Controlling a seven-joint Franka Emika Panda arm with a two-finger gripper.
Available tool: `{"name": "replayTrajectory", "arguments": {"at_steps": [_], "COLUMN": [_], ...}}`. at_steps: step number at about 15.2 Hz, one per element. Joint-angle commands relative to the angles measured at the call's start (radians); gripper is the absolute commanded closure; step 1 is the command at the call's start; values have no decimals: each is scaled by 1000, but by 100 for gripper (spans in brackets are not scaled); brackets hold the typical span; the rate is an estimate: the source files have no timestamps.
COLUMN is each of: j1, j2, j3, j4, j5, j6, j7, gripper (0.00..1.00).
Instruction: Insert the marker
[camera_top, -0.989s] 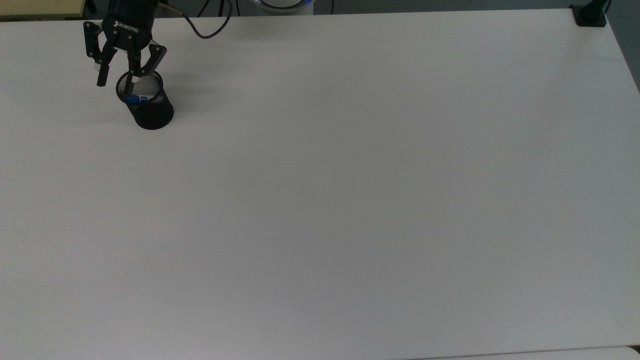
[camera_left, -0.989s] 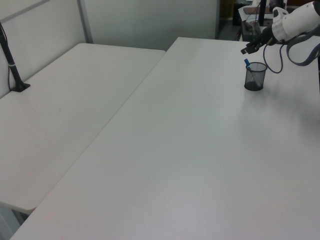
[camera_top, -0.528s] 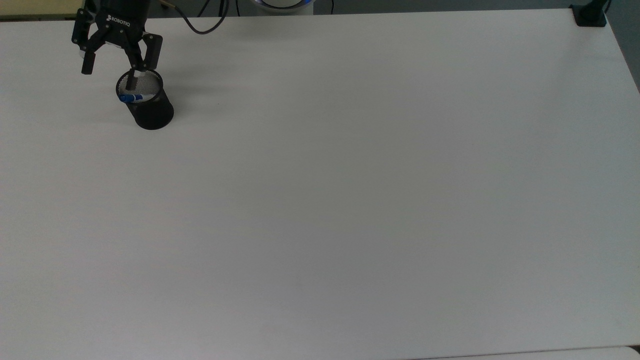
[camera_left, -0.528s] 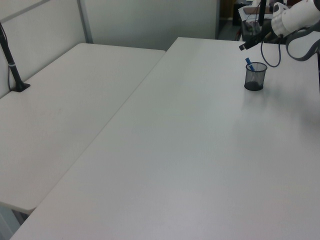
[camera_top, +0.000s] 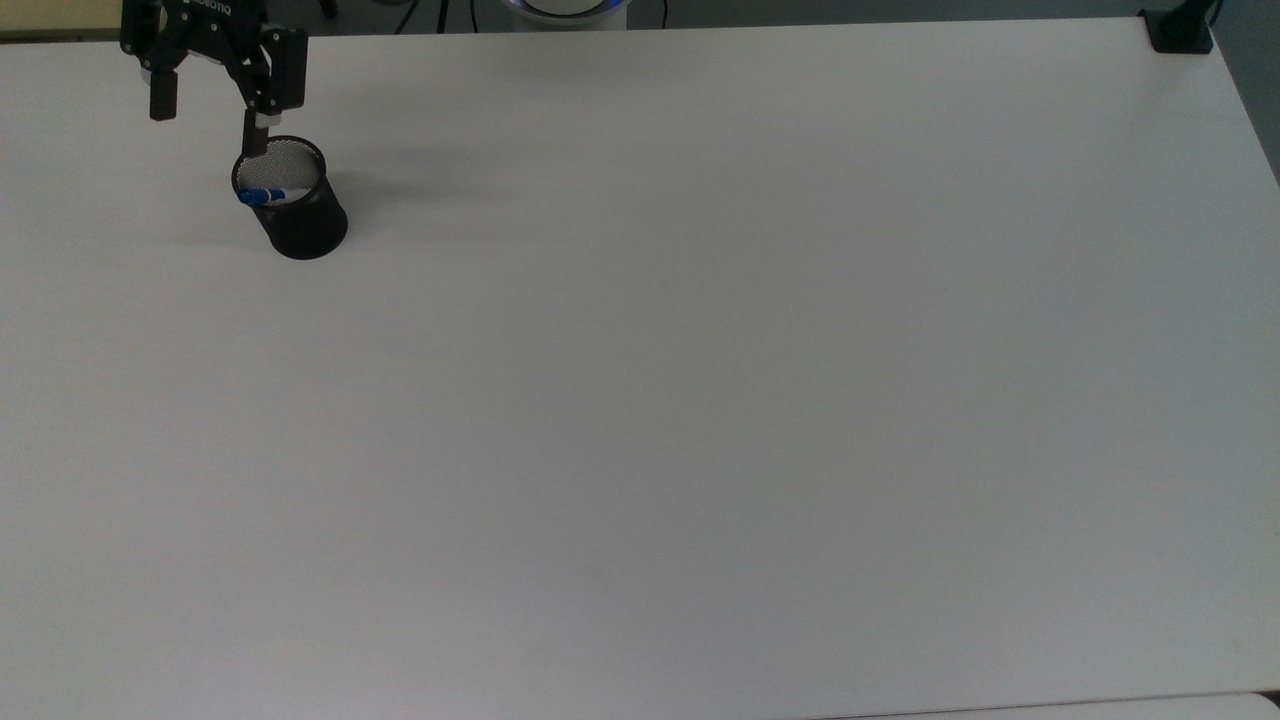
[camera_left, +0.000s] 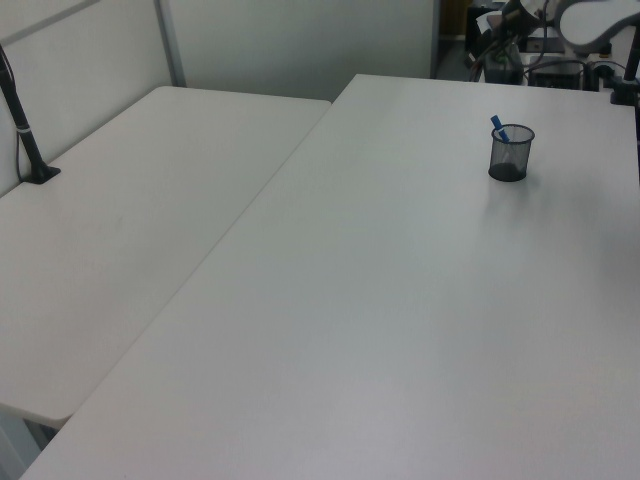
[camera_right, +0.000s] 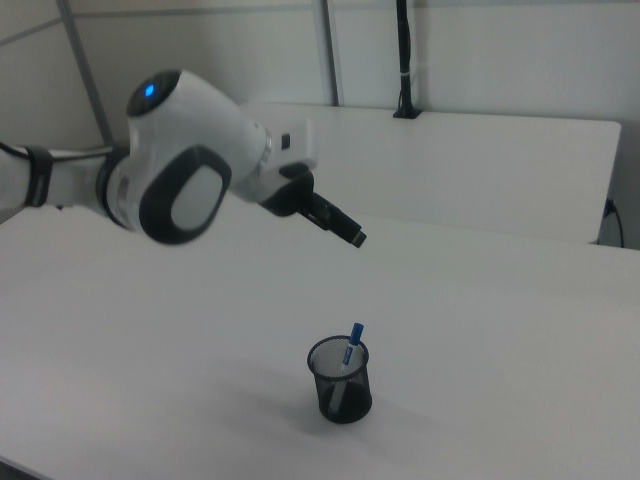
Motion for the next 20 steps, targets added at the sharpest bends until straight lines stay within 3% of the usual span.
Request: {"name": "replayTrajectory", "arguments": {"at_steps": [1,4,8,13,16,20], "j1": [49,127,187,258,267,275], "j2": [10,19,47,122,160,220], "j3": [30,30,30,17,9,-2], "j4": [208,325,431,511,577,643], "j5": [9,44,80,74,70,81], "j6": [-387,-651,-838,-886,-889,-935], "j7": [94,153,148,60,-54,-65], "gripper": [4,0,0,0,0,0]}}
